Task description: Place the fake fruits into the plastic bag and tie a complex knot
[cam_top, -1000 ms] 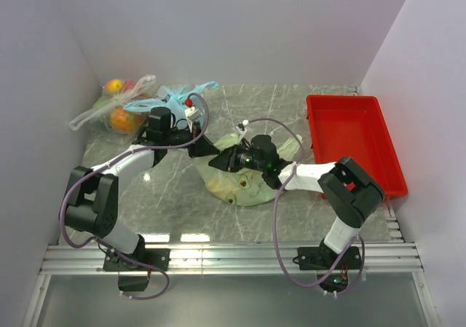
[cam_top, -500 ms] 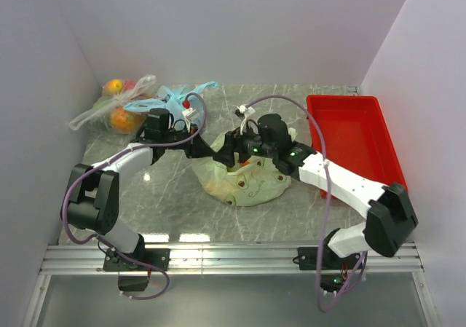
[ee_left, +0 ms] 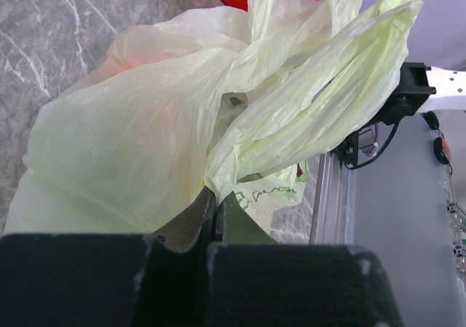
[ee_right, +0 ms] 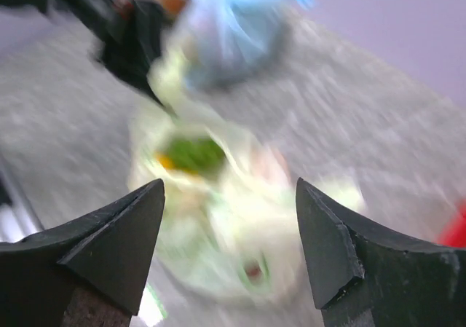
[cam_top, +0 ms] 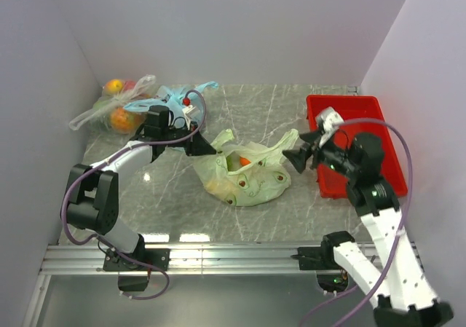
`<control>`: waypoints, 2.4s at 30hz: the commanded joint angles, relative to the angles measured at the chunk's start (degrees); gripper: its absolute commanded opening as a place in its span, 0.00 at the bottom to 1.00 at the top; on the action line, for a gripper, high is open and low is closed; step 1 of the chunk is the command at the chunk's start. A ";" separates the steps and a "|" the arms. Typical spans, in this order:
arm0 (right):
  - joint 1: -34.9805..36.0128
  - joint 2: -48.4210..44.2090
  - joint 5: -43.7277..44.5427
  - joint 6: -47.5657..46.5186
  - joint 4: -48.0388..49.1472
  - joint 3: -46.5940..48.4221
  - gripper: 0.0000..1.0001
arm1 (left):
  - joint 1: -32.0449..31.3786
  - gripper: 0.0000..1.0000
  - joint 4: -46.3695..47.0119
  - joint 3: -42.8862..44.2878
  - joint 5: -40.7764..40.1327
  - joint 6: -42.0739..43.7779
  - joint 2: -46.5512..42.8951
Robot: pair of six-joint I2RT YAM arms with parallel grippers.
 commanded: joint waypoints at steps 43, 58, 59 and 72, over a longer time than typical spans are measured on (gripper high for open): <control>-0.18 37.94 -25.86 15.09 45.47 -8.52 0.00 | -10.71 0.01 -19.04 13.92 4.70 21.21 -2.66; 6.68 41.98 -35.19 -36.07 -15.35 11.27 0.27 | -14.85 0.01 -10.26 14.45 1.62 10.06 1.03; 6.59 41.89 -34.76 -36.43 -15.45 10.66 0.32 | -14.77 0.01 -9.82 14.19 1.36 9.45 0.86; 6.33 41.45 -40.02 -27.40 -13.79 14.25 0.94 | -15.38 0.01 -15.26 14.80 -7.52 14.80 2.00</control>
